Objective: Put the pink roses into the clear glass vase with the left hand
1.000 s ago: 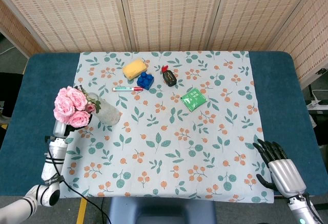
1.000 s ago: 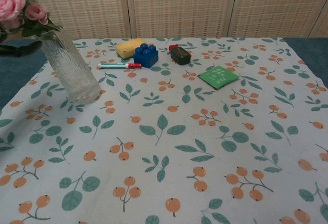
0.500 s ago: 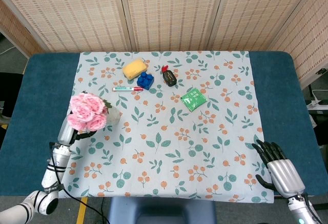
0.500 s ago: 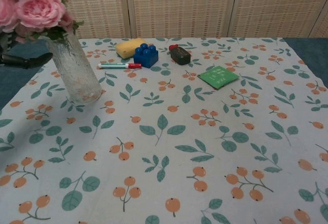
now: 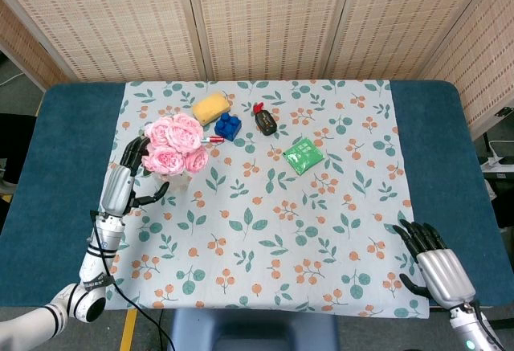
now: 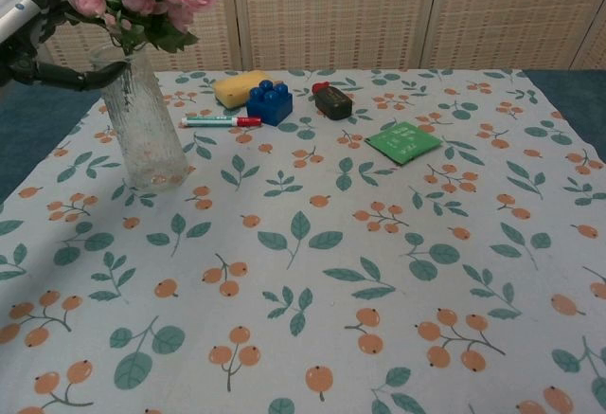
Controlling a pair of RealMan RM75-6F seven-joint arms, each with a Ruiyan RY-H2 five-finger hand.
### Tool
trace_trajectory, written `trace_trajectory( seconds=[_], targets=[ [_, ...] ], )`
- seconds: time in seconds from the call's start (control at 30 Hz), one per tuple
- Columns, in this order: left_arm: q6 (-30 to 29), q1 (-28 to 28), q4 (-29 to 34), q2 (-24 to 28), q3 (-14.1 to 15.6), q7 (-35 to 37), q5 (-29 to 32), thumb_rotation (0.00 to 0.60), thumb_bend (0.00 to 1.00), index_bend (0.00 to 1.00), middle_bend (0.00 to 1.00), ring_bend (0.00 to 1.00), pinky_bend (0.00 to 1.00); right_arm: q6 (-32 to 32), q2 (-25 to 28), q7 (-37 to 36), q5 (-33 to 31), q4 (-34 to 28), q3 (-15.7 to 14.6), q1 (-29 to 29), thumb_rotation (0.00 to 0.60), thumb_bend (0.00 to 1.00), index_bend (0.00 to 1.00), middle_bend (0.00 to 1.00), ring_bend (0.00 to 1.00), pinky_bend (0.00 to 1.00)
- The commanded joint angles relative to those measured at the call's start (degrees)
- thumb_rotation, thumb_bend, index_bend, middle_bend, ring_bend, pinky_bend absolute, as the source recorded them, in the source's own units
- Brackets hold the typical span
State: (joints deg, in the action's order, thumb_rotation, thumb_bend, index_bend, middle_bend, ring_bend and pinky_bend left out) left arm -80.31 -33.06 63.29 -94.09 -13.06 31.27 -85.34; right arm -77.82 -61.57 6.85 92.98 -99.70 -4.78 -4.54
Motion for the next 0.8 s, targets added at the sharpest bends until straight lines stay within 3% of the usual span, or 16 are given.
trace_trajectory(
  seconds=[0.03, 0.2, 0.37, 0.53, 0.7, 0.8],
  targets=[
    [-0.1, 0.9, 0.6, 1.5, 0.7, -3.8, 0.4, 0.600, 0.30, 0.00, 0.00, 0.00, 0.05, -0.3, 0.2, -0.2, 0.2, -0.1, -0.1, 0.1, 0.600, 0.21, 0.00, 0.00, 0.00, 0.00],
    [0.8, 4.1, 1.4, 4.2, 3.8, -9.5, 1.1, 0.600, 0.30, 0.00, 0.00, 0.00, 0.05, -0.5, 0.3, -0.4, 0.5, -0.1, -0.2, 0.2, 0.600, 0.21, 0.00, 0.00, 0.00, 0.00],
    [3.0, 5.7, 2.6, 5.5, 4.0, -11.3, 4.0, 0.600, 0.31, 0.00, 0.00, 0.00, 0.06, 0.1, 0.2, -0.2, 1.1, -0.2, -0.6, 0.0, 0.600, 0.21, 0.00, 0.00, 0.00, 0.00],
    [1.6, 7.8, 3.3, 6.9, 5.1, -13.8, 3.9, 0.600, 0.31, 0.00, 0.00, 0.00, 0.08, -0.4, 0.4, -0.4, 1.2, -0.3, -0.6, 0.1, 0.600, 0.21, 0.00, 0.00, 0.00, 0.00],
    [-1.7, 13.4, 4.4, 10.5, 10.2, -19.1, 2.0, 0.600, 0.31, 0.00, 0.00, 0.00, 0.09, -0.5, 0.5, -0.6, 1.0, -0.2, -0.5, 0.2, 0.600, 0.21, 0.00, 0.00, 0.00, 0.00],
    [-6.8, 18.3, 6.3, 12.7, 13.1, -21.4, 0.4, 0.600, 0.32, 0.00, 0.00, 0.00, 0.08, -0.3, 0.3, 0.1, 0.9, -0.2, -0.5, 0.1, 0.600, 0.21, 0.00, 0.00, 0.00, 0.00]
  ],
)
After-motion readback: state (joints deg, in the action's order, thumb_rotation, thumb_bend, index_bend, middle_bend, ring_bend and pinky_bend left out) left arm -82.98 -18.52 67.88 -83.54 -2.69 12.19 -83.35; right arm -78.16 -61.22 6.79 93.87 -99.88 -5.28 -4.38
